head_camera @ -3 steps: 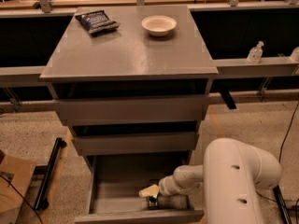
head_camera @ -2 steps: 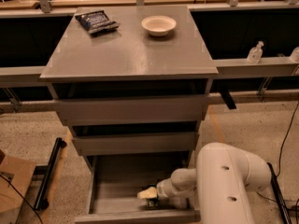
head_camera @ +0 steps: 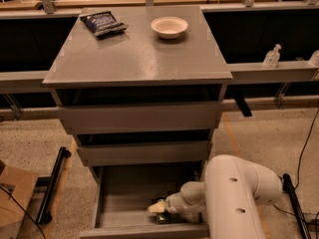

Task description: Pick green can from bottom drawer and place on counter

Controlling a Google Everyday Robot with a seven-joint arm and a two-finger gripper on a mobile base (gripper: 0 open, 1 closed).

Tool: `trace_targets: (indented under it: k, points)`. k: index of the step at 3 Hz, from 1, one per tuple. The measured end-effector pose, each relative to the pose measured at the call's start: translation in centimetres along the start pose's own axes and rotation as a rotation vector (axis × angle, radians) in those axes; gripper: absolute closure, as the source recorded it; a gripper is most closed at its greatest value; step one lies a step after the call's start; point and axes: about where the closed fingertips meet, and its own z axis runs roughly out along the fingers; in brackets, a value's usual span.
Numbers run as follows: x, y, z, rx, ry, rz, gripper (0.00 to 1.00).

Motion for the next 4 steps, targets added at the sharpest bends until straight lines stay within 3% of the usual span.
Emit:
trace_targets:
  k: [1, 3, 4]
  points:
    - [0.0, 0.0, -0.1, 0.0, 0.0, 0.0, 0.38]
    - [0.5, 2.4, -2.1, -0.135, -0.131, 0.081, 0.85]
    - [-0.8, 3.6, -5.0, -0.215, -0.194, 0.076, 1.0]
